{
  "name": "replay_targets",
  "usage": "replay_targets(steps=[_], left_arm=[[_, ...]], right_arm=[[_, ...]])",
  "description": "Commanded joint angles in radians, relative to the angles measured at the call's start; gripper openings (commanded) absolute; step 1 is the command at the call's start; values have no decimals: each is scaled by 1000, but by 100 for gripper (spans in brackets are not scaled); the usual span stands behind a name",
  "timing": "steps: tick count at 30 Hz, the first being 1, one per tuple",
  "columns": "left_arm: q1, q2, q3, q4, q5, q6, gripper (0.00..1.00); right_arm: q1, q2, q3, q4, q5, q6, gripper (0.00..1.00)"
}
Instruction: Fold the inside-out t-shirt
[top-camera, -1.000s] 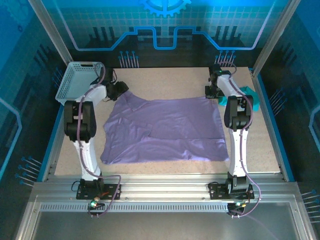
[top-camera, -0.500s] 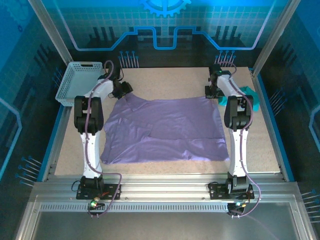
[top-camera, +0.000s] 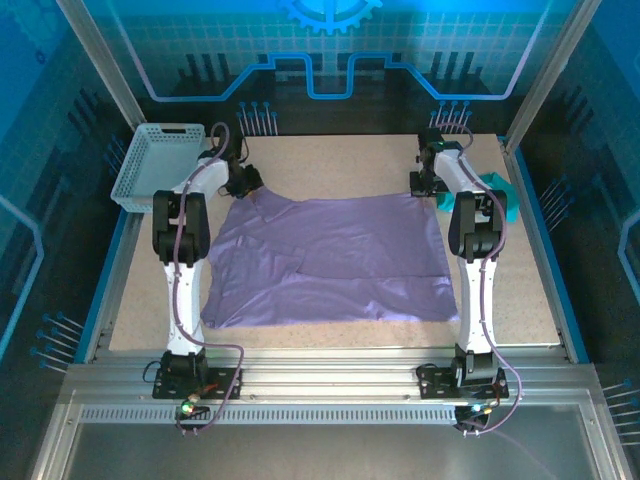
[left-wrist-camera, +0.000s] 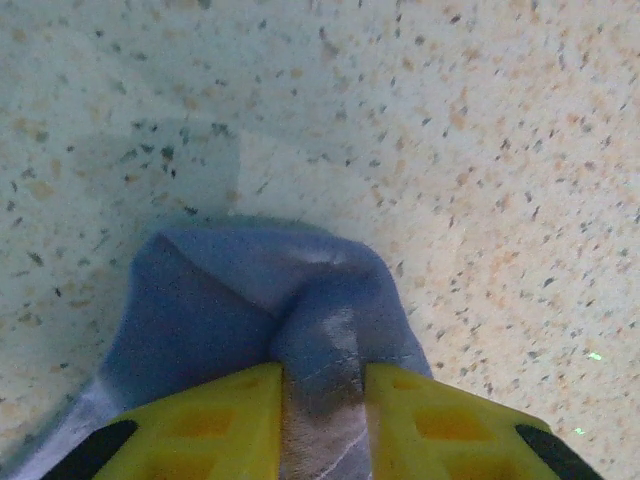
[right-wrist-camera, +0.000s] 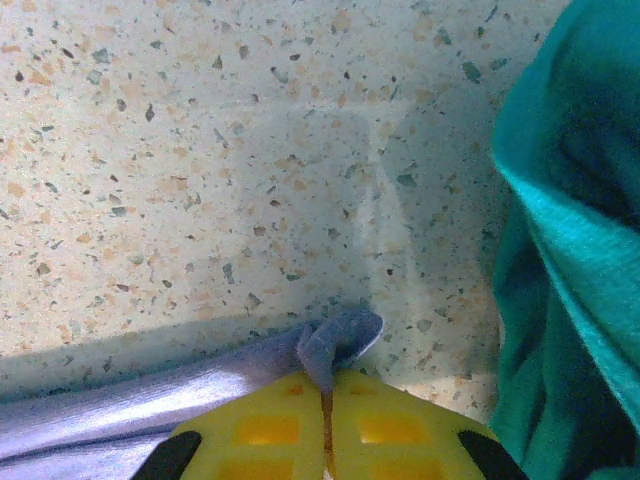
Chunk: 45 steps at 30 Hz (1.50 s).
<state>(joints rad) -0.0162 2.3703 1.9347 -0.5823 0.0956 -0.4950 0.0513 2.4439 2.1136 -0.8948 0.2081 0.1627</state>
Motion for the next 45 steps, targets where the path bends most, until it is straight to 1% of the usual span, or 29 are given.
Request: replay_targets(steps=[1,8,14,16,19,24,26,30,33,35,39,42,45], left_arm=[[1,25,36,-33,21,9,24],[1,23,54,-34,32,10,12],[5,-23,56,-33,30,9,2],[7,-47,49,-30,32,5,0],[12,-105,8,-7,50,-5,0],[29,-253,-127,48,100,-45,0],[41,-335,-214,78,122,-68,0],[78,-513,-421,138,181,-117,0],[127,-657,-592,178,241,-166,0],[161,-750,-684,166,265,-179,0],[211,-912,-814,127,298,-192,0],[216,-994,-858,84,320,-188,0],[215,-1047,-889,62,375,-194,0]], right_arm=[[-3,-22,-15,-1,-27,-12,7],[-6,-23,-9,-3,-23,-14,7],[-7,-42,-1,2,-21,-18,6],[-7,-58,-10,17,-30,-25,6],[-6,-107,-51,63,-49,-39,4],[-6,-232,-162,147,-97,-75,1],[-7,-290,-231,177,-102,-84,1],[-7,-420,-397,216,-59,-96,0],[-11,-543,-552,259,-30,-99,0],[-11,-614,-639,274,-10,-101,1],[-11,-730,-790,300,26,-86,1],[-11,-788,-865,312,13,-67,1],[-11,-824,-906,294,29,-70,1]])
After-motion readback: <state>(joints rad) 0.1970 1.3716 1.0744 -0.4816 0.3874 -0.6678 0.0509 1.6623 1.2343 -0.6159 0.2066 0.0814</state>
